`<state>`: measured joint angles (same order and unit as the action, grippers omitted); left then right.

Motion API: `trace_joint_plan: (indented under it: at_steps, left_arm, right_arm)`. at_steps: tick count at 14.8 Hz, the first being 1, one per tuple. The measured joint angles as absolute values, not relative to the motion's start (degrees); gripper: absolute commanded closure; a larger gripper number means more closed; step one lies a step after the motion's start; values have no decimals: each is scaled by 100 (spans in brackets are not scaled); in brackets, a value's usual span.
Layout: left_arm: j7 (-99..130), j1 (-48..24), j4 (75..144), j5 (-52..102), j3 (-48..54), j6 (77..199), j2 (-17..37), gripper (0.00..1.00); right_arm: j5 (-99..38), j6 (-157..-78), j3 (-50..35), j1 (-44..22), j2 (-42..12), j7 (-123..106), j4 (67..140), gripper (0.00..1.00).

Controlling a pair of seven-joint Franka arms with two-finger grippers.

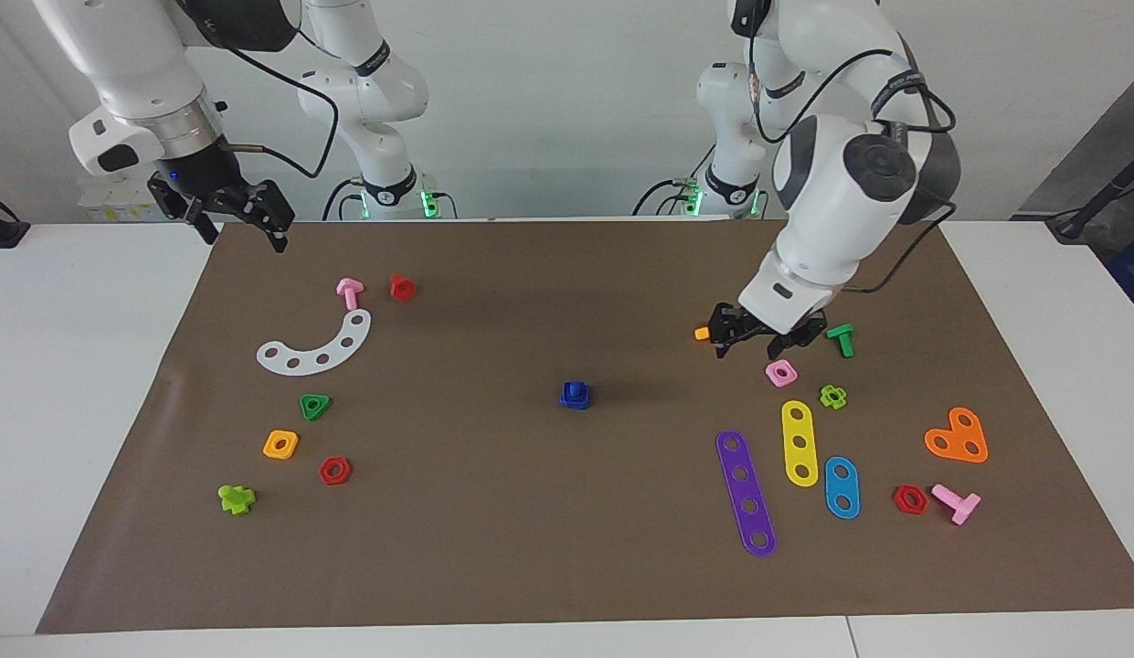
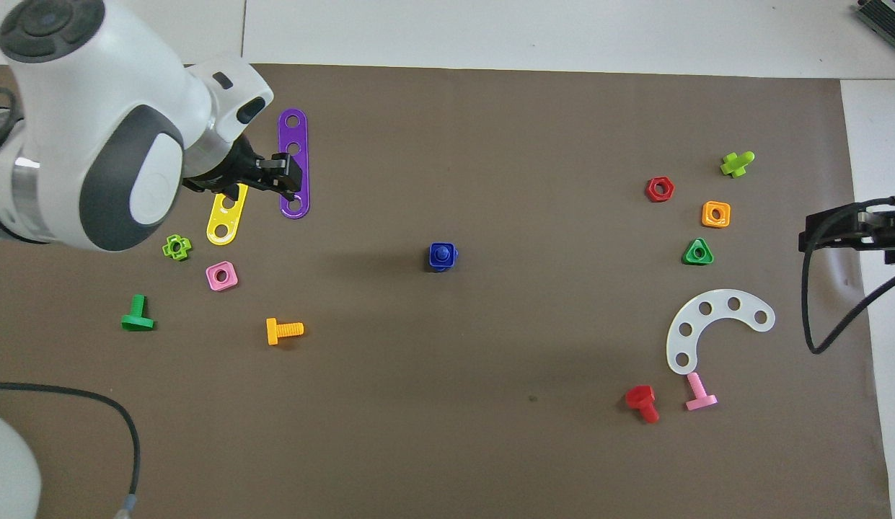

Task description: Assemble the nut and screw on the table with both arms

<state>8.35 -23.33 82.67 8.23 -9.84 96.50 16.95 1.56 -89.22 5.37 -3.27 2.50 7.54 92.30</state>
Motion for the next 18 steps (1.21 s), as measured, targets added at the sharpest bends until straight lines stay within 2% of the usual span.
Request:
trace_joint_plan:
  at_steps: [1, 9, 18]
  left_arm:
    - [803, -2205, 8332, 816, -997, 9450, 1557, 0]
    - [697, -1415, 8751, 355, -1038, 8911, 370, 0]
    - [404, -1411, 8751, -106, -851, 8571, 92, 0]
  right_arm:
    - [156, -8922, 537, -327, 250, 754, 9230, 0]
    - [156, -8922, 537, -327, 250, 754, 9230, 0]
    - [156, -8922, 535, -327, 250, 754, 9230, 0]
